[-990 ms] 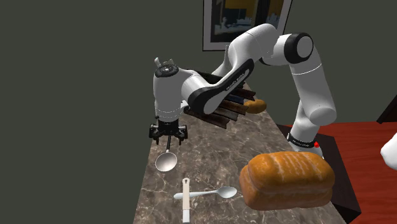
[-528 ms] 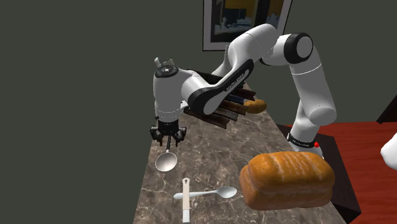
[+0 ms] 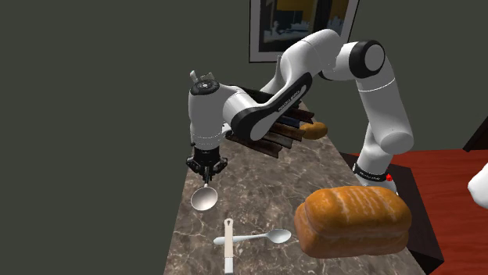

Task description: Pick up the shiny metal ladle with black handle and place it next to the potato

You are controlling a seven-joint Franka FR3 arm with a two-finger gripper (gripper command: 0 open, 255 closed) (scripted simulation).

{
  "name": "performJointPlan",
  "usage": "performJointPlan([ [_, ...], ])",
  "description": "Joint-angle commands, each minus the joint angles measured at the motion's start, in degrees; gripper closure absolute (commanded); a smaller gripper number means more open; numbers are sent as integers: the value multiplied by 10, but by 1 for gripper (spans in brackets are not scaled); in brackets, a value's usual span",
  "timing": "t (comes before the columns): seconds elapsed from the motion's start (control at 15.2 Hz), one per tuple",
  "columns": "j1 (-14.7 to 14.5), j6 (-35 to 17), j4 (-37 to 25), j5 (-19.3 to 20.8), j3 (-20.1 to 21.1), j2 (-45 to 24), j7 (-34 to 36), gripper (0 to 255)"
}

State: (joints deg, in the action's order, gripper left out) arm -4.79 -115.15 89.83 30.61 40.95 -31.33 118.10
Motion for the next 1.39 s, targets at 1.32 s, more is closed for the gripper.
performJointPlan([
  [1.32,-9,130,-111,-34,19,31,-39,255],
])
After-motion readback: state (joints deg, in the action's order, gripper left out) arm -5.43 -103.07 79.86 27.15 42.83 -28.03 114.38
